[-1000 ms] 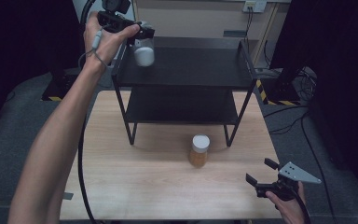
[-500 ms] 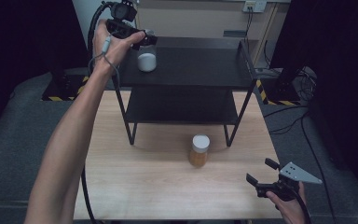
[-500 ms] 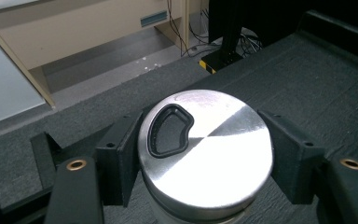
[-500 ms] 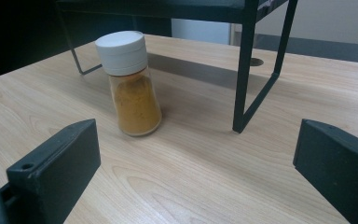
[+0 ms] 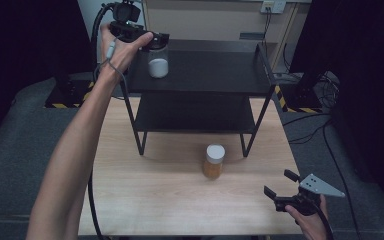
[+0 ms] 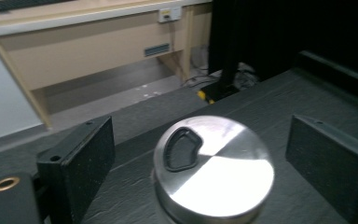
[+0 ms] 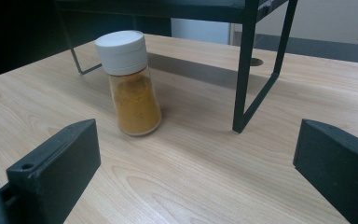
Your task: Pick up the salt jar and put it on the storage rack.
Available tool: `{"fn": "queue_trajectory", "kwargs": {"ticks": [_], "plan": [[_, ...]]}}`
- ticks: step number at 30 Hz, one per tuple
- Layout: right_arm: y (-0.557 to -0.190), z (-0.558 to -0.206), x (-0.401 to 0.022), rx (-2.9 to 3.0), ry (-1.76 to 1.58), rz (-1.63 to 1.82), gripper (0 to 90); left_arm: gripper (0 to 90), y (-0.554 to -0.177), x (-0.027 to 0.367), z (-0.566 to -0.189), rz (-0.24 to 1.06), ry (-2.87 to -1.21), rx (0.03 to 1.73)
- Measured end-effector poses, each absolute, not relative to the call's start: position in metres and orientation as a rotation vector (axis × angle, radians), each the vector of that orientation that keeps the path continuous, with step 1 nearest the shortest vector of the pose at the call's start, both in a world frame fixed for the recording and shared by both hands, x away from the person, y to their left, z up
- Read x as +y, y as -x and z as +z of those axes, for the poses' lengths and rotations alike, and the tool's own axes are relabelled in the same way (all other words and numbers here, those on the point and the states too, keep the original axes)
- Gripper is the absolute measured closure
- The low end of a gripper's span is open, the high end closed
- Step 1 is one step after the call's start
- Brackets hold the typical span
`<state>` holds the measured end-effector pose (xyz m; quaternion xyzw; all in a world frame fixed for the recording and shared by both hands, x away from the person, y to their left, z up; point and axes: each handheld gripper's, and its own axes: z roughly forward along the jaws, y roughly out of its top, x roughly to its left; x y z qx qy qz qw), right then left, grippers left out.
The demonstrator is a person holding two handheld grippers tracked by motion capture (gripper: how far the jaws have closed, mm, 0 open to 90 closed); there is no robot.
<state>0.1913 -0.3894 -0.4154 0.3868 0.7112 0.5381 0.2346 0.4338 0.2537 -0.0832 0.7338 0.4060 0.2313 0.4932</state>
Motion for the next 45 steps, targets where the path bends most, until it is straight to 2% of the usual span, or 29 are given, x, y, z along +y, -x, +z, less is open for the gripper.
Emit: {"fn": "queue_trajectory", "kwargs": {"ticks": [9,18,23,32,45], "plan": [[-0.192,-0.415,-0.388,1.957,-1.056,1.477,0.9,3.7,-0.406,0.265,-0.08,0.554,-1.704,0.843],[-0.193,-0.415,-0.386,1.968,-1.051,1.478,0.9,3.4,-0.381,0.271,-0.082,0.514,-1.713,0.739],[-0.193,-0.415,-0.386,1.968,-1.053,1.477,0.9,3.4,-0.365,0.268,-0.083,0.555,-1.766,0.696],[-0.194,-0.414,-0.385,1.978,-1.048,1.476,0.9,3.4,-0.345,0.277,-0.106,0.504,-1.778,0.629],[-0.193,-0.414,-0.383,1.977,-1.047,1.469,0.9,3.5,-0.311,0.303,-0.16,0.463,-1.759,0.551]]}}
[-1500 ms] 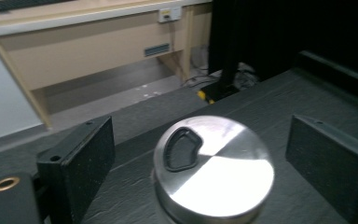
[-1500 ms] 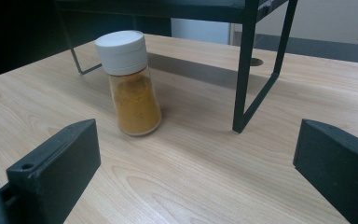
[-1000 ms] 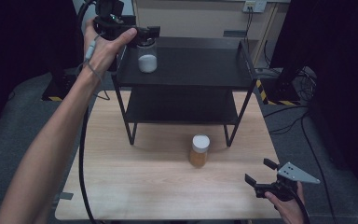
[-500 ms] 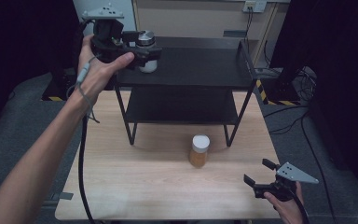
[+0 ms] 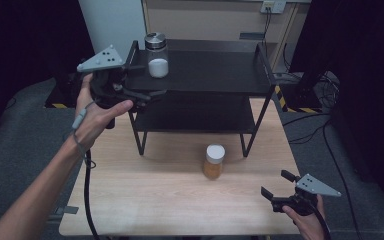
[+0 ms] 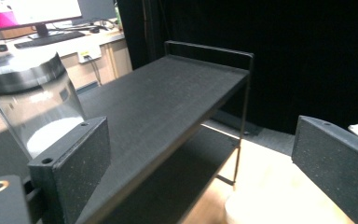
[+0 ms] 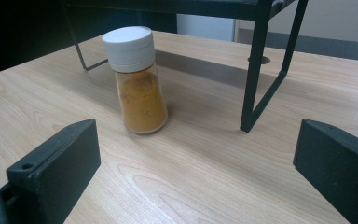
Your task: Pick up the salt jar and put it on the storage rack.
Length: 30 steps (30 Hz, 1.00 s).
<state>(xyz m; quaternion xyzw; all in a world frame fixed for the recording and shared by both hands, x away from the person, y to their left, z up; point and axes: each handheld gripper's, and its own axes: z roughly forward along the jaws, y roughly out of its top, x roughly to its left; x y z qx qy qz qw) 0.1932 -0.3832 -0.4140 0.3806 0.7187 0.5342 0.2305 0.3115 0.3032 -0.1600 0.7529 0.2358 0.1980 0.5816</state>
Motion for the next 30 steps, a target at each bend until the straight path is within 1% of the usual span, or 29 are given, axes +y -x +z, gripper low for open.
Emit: {"fn": "queue_trajectory", "kwargs": {"ticks": [3,14,25,30], "plan": [[-0.193,-0.414,-0.383,1.977,-1.048,1.468,1.0,3.5,-0.306,0.309,-0.173,0.452,-1.752,0.55],[-0.193,-0.414,-0.382,1.978,-1.049,1.465,0.9,3.3,-0.282,0.321,-0.218,0.479,-1.797,0.509],[-0.193,-0.414,-0.382,1.979,-1.047,1.463,0.9,3.3,-0.268,0.326,-0.26,0.473,-1.787,0.54],[-0.193,-0.413,-0.382,1.98,-1.043,1.461,0.9,3.2,-0.261,0.331,-0.283,0.464,-1.794,0.579]]}}
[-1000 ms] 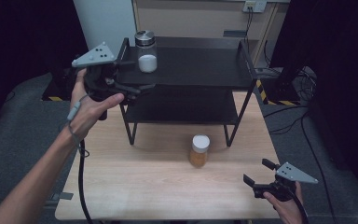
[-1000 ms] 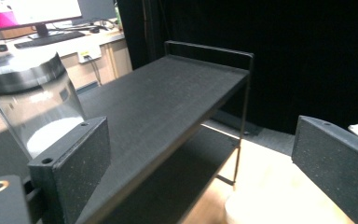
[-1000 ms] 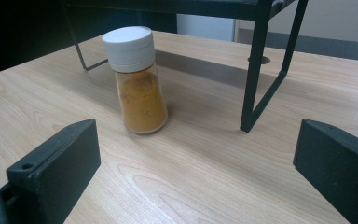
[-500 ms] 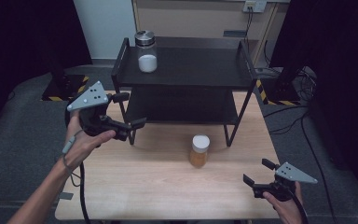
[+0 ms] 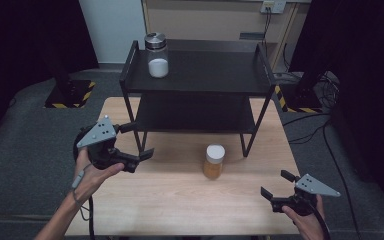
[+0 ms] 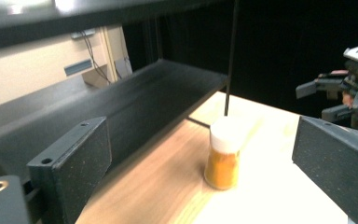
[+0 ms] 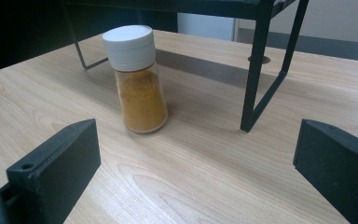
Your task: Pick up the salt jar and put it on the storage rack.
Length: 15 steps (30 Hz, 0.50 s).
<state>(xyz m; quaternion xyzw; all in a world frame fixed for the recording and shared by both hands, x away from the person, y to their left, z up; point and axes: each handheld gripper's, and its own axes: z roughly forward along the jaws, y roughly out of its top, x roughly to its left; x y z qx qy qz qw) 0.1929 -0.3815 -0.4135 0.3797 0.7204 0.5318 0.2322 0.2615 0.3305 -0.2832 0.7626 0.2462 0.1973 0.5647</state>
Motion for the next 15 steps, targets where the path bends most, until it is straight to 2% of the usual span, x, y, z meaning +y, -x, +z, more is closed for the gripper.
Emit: {"fn": "queue_trajectory", "kwargs": {"ticks": [15], "plan": [[-0.194,-0.413,-0.381,1.986,-1.044,1.459,0.9,3.4,-0.251,0.349,-0.345,0.437,-1.828,0.727]]}}
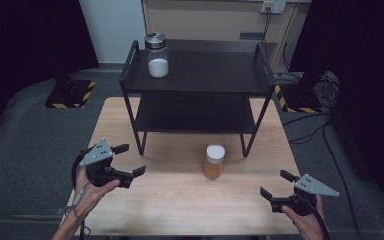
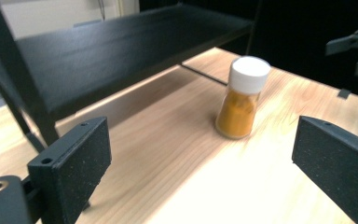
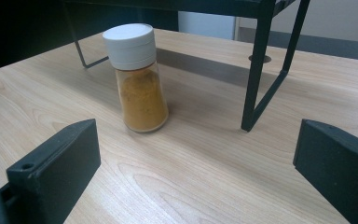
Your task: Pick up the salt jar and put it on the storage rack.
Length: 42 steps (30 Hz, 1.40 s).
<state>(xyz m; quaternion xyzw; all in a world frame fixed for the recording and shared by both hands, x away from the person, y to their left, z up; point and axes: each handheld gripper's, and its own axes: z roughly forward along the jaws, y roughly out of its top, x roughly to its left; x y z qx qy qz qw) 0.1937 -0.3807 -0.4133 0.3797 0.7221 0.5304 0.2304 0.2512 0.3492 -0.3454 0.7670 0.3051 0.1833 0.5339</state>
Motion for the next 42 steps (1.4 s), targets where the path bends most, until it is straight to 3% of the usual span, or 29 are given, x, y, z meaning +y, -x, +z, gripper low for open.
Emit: {"fn": "queue_trajectory", "kwargs": {"ticks": [13,42], "plan": [[-0.194,-0.413,-0.38,1.989,-1.043,1.455,0.9,3.3,-0.248,0.355,-0.38,0.404,-1.833,0.803],[-0.194,-0.413,-0.38,1.992,-1.044,1.445,0.9,2.3,-0.244,0.366,-0.399,0.394,-1.786,0.726]]}}
